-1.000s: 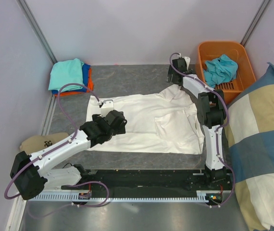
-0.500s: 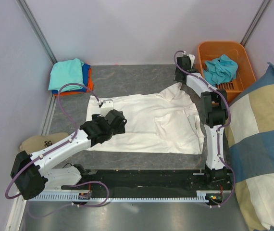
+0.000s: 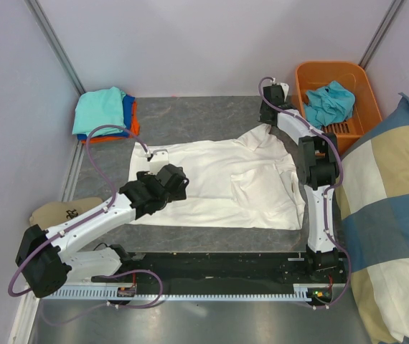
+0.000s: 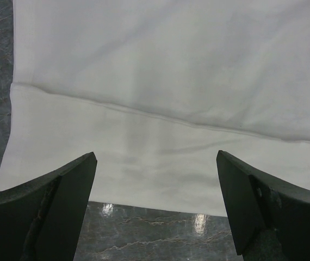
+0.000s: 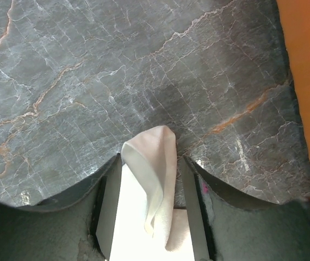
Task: Fold and stack the t-shirts
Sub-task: Fold the tshirt
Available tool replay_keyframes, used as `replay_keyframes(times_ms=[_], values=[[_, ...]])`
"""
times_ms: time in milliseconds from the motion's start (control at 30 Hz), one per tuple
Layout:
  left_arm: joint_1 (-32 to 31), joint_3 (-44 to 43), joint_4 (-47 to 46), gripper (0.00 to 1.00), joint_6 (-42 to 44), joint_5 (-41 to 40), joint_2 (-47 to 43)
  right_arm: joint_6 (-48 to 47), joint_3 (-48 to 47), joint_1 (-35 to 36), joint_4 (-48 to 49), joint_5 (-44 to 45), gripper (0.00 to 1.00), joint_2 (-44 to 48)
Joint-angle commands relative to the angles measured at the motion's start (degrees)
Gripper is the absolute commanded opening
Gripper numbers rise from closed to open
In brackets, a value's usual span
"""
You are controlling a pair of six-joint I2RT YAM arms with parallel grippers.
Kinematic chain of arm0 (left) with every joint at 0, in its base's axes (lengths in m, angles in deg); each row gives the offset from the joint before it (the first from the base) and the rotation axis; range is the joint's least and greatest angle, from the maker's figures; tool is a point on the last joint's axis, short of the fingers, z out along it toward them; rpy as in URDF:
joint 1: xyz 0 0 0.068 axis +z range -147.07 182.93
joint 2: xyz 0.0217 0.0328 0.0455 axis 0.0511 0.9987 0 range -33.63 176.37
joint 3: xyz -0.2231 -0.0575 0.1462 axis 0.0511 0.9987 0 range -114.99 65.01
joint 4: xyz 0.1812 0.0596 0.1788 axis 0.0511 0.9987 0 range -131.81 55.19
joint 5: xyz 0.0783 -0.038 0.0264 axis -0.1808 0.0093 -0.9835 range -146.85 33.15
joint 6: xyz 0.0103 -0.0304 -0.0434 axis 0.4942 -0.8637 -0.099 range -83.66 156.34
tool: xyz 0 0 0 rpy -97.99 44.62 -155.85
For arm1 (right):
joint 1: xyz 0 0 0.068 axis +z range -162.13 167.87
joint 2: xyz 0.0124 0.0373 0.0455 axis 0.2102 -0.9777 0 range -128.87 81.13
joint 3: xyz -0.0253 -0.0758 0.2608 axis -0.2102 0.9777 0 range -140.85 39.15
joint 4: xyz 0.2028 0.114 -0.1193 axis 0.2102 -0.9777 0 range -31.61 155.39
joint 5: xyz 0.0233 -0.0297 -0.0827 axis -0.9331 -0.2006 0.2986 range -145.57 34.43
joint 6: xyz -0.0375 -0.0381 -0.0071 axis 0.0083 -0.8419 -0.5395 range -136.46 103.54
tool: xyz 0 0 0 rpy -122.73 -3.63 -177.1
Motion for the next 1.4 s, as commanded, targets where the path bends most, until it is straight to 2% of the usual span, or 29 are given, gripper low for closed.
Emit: replay_keyframes(times_ms=[0,133,333,467,567,700,767,800,933,1000,1367], values=[[0.3,0.2,0.2,1.0,-2.3,-0.7,-1.4,-0.1,-1.8,-0.1,1.6,0.0,0.5,-0.9],[0.5,0.3,0.2,1.0,-2.4,-0.6,-1.3,-0.2,-1.8,0.0,1.8,0.1,0.35,-1.0],[0.7,0.4,0.1,1.0,-2.5,-0.6,-0.6,-0.7,-1.5,-0.2,2.0,1.1,0.0,-0.9],[1.7,-0.8,-0.1,1.0,-1.8,-1.4,0.0,-0.7,0.7,-0.3,2.9,2.4,0.0,0.6],[5.4,-4.1,-2.0,1.0,1.8,-1.6,0.9,-0.8,3.1,-0.3,3.9,2.3,0.0,2.8],[16.8,-8.1,-9.4,1.0,9.4,2.8,4.3,0.2,6.4,-0.2,4.6,2.3,0.0,6.7],[20.2,-10.5,-11.4,1.0,10.1,4.8,9.3,0.7,8.6,-0.2,5.4,1.9,0.0,8.1],[21.9,-12.2,-12.1,0.96,10.8,4.6,11.1,1.2,9.2,-0.3,5.7,1.6,0.0,8.9],[24.4,-15.8,-14.5,0.84,12.4,2.2,21.3,1.9,10.8,-0.2,5.8,0.9,0.0,10.5],[26.0,-17.4,-15.8,0.8,12.7,2.4,23.7,2.1,10.9,-0.2,5.8,0.8,0.0,11.0],[33.9,-21.9,-20.4,0.77,13.7,4.2,30.7,2.1,11.4,-0.4,5.8,-0.6,0.0,10.8]])
